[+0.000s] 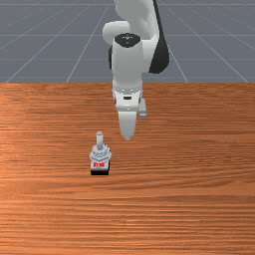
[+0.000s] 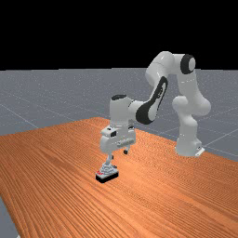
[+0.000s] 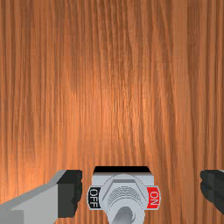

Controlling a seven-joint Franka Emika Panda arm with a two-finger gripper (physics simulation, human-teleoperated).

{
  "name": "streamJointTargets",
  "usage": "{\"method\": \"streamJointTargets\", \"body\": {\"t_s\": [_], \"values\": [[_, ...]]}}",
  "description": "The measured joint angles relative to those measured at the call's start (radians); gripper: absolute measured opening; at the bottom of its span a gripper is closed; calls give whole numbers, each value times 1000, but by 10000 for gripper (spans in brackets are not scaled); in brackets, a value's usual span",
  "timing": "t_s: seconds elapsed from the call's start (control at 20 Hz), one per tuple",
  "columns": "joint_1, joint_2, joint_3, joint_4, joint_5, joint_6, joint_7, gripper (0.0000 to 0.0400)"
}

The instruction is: Turn on the trigger

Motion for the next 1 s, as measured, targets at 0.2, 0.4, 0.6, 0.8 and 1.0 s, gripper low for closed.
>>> {"method": "streamJointTargets", "body": {"t_s": [0.2,0.4,0.6,0.8,1.0], "values": [[38,-67,16,50,-10,-116,89,54],[87,-58,40,61,-16,-118,124,7],[91,-58,39,63,-21,-119,137,1],[91,-59,36,62,-24,-119,140,0],[88,-41,40,91,-13,-161,130,0]]}}
